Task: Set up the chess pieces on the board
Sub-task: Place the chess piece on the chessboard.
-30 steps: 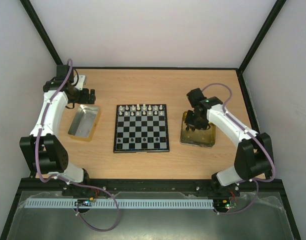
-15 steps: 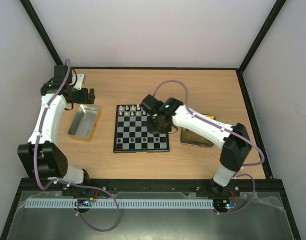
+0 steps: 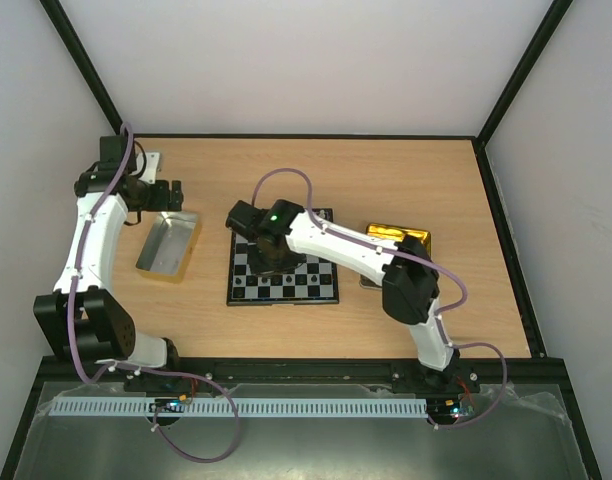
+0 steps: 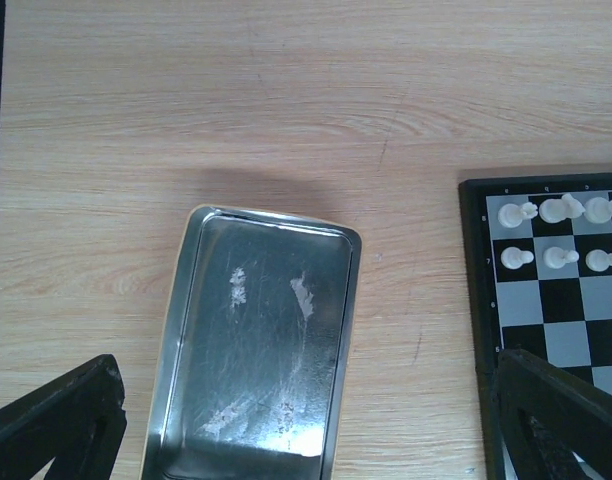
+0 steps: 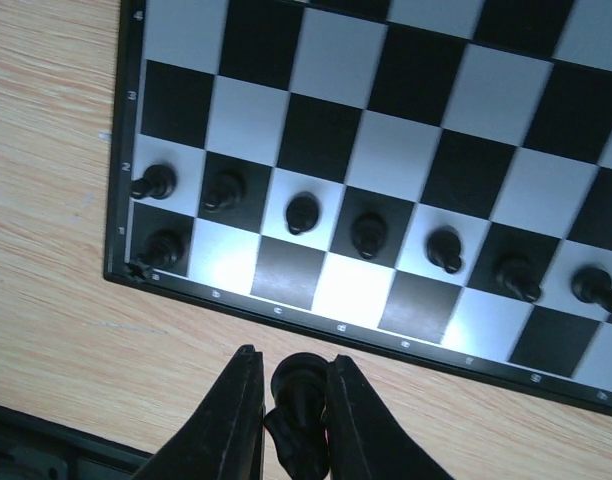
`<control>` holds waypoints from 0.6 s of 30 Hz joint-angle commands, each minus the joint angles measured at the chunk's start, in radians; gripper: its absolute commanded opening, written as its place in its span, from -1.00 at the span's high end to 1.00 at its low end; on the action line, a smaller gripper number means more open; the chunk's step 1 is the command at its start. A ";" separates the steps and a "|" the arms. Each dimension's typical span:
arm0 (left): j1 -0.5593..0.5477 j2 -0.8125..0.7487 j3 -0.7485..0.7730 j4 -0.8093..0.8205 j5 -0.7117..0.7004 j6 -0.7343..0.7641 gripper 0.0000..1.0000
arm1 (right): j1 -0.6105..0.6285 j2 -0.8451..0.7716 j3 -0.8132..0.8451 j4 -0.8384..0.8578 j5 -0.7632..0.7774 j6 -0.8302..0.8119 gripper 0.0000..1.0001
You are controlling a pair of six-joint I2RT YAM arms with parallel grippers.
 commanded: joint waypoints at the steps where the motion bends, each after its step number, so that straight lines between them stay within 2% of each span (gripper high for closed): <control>1: 0.008 -0.032 -0.010 0.006 0.012 -0.004 -0.99 | 0.025 0.073 0.109 -0.087 0.009 -0.034 0.70; 12: 0.012 -0.040 -0.025 0.017 0.003 -0.013 -0.99 | 0.055 0.203 0.231 -0.134 0.015 -0.069 0.70; 18: 0.035 -0.038 -0.031 0.031 -0.009 -0.034 -0.99 | 0.062 0.229 0.244 -0.122 0.019 -0.071 0.70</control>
